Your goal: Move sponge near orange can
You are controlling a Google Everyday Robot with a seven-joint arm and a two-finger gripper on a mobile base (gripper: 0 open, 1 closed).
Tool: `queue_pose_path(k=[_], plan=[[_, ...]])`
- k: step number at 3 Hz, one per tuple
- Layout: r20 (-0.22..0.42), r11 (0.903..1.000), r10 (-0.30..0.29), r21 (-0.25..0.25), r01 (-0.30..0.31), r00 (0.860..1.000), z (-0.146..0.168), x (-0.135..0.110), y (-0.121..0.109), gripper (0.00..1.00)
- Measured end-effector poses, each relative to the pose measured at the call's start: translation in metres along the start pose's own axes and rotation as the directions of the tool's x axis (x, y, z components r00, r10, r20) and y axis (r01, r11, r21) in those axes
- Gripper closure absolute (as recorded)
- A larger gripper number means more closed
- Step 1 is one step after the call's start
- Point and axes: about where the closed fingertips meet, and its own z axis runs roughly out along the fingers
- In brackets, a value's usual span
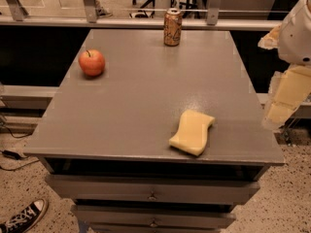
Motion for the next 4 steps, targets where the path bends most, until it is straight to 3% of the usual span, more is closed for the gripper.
queue_pose_path(k=[1, 2, 4], plan=[[0.0, 1.0, 0.0, 0.0, 0.0, 1.0, 0.0, 0.0, 0.0, 0.0], [0.118, 0.9968, 0.061, -0.057, -0.055, 0.991, 0.04, -0.005, -0.021, 0.0], [0.309, 0.9792, 0.157, -0.172, -0.107, 0.938, 0.095, -0.029, -0.027, 0.0]])
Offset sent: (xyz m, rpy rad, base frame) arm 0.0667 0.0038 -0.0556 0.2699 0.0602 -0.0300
